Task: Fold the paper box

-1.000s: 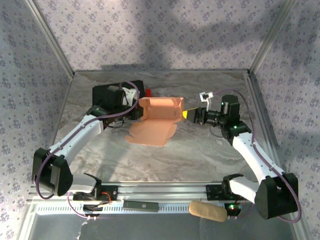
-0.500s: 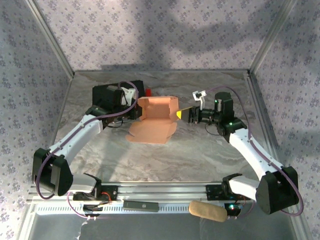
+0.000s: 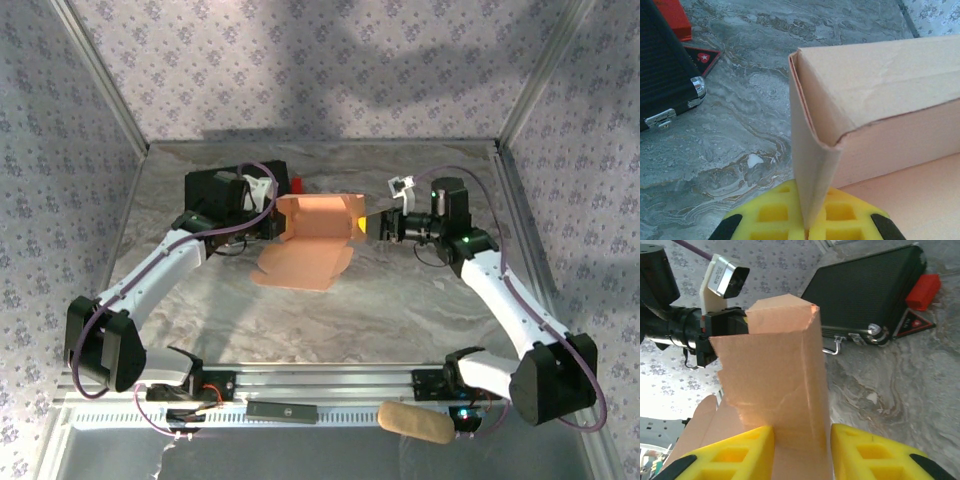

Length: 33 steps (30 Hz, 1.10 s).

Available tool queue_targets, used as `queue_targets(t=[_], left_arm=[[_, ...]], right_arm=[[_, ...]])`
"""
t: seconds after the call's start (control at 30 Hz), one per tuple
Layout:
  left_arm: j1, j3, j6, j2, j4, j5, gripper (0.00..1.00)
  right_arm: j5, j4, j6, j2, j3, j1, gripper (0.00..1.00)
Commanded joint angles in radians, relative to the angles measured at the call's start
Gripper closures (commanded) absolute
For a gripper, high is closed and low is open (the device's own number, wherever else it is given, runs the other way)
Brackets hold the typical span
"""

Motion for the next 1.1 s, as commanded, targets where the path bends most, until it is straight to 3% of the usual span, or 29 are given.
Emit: queue_targets(t=[0.0,0.37,0.53,0.83,1.07], left_arm=[[-0.007,0.036,0.015,-0.016,-0.002,0.025,1.0],[-0.008,0.043,0.015,-0.007,-0.004,0.033,1.0],[-0.009,0.043,0.017,-0.001,-0.003,0.03,1.0],[-0.019,0.049,0.016,0.009,-0.003,0.014,1.0],[-0.037,0.056,0.02,0.013,-0.01,-0.01,1.0]], right_arm=[[0.012,-0.023,-0.019,-0.059,0.003,-0.043,0.62],[-0.108,0.061,0.013,0.053,0.021,-0.046,0.59],[-0.105,0.055,0.005,0.065,0.039,-0.024,0.59],[-0.013,0.013,-0.028,0.094,0.071,0.034,0.59],[0.141,-0.105,-0.086,0.12,0.142,0.099,0.59]])
